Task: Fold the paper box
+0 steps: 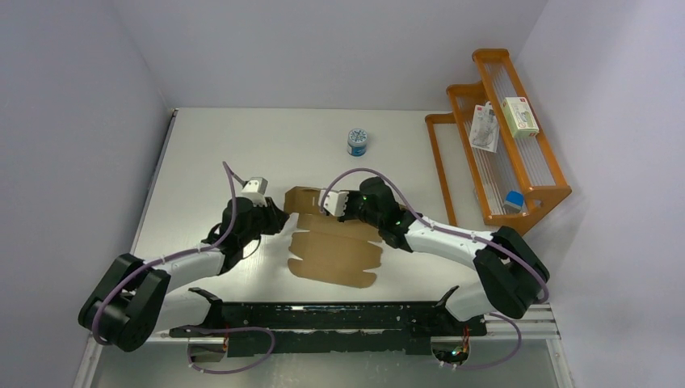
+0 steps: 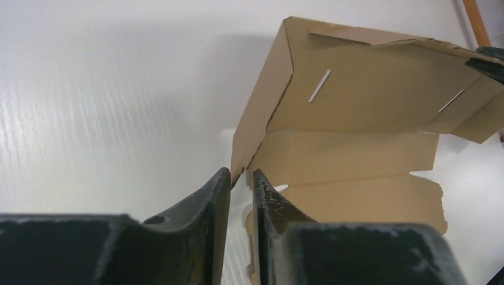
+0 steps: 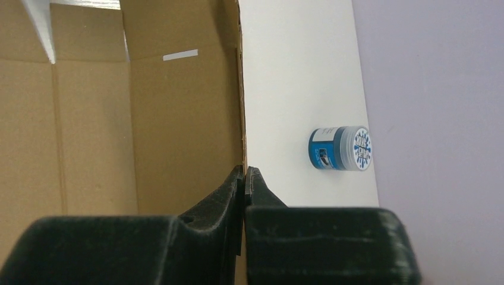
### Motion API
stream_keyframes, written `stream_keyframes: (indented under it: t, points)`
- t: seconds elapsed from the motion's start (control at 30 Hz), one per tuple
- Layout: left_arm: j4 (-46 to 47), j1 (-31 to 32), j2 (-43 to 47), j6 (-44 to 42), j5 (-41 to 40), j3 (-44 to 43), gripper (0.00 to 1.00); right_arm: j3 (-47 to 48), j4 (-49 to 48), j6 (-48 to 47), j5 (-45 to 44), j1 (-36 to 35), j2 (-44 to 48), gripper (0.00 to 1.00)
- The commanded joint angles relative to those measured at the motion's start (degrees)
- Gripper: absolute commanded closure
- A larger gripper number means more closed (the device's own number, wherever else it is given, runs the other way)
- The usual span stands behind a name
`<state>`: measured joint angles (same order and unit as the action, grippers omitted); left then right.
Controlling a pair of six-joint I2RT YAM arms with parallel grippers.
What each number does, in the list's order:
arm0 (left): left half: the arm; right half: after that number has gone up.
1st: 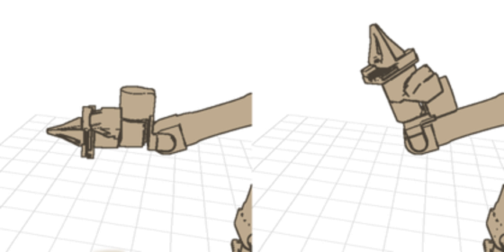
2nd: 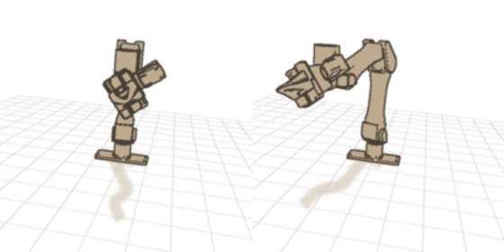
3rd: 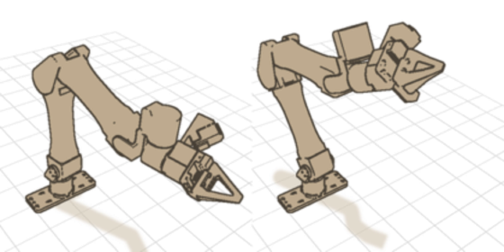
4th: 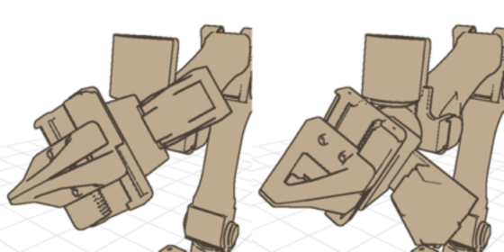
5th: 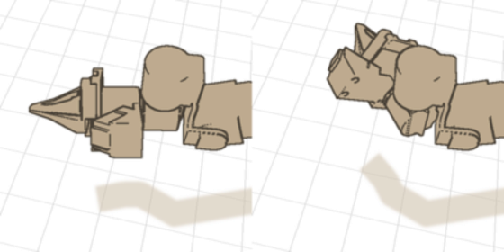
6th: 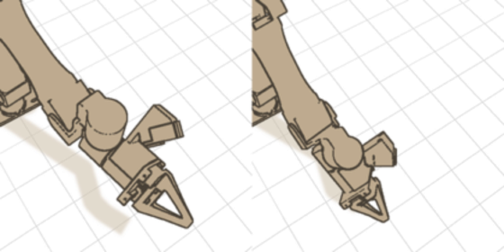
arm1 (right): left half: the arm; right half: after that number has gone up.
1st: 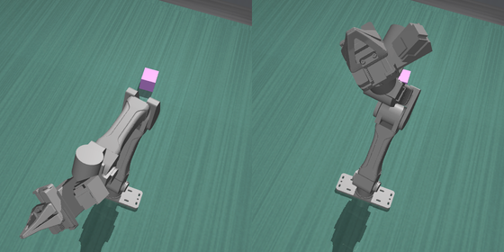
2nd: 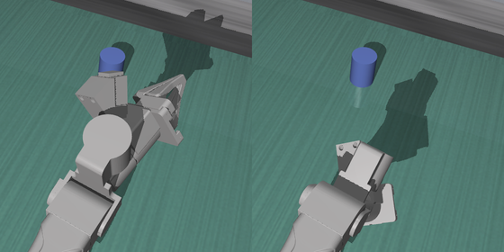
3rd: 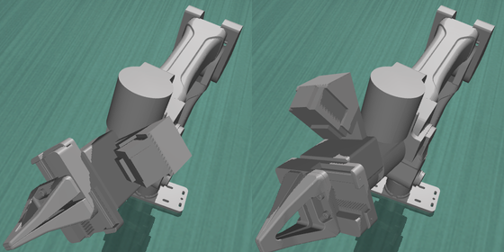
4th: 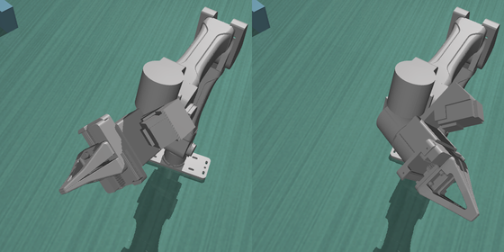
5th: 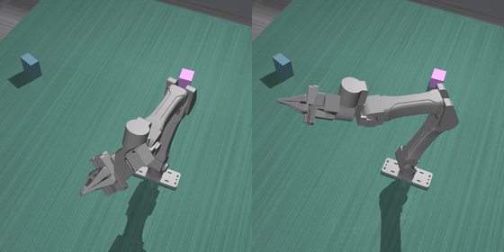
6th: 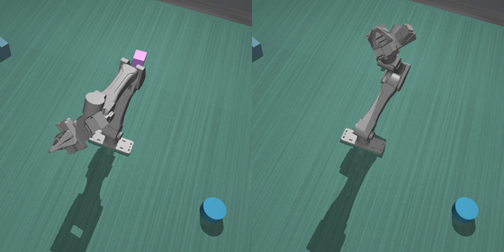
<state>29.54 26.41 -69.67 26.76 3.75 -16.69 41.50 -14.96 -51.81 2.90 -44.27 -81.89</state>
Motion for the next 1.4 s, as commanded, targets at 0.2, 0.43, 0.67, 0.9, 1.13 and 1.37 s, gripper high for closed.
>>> stream_keyframes:
  t: [0.2,0.43,0.67,0.9,1.13,1.37]
  points:
    - [-13.57,0.13,4.6,3.41,-3.41,-1.57,0.54,-4.77,-10.1,1.42,-2.76,-2.24,1.97,1.0]
    - [-4.04,0.21,9.57,6.37,5.71,4.13,0.38,-4.58,-10.2,0.73,-4.46,-3.37,2.29,1.0]
    - [7.29,0.51,1.93,6.48,6.38,4.88,0.34,-4.63,-9.5,0.22,-5.09,-4.44,3.22,1.0]
    - [16.6,0.74,-9.58,6.35,7.55,2.22,0.34,-4.59,-8.98,0.05,-5.49,-5.02,3.34,1.0]
    - [23.98,1.04,-14.35,6.07,10.37,2.41,0.44,-4.27,-8.5,-0.43,-6.38,-5.46,2.79,1.0]
    - [24.99,2.59,-12.47,2.79,11.19,2.29,0.56,-3.97,-7.87,-0.93,-7.51,-6.08,1.93,1.0]
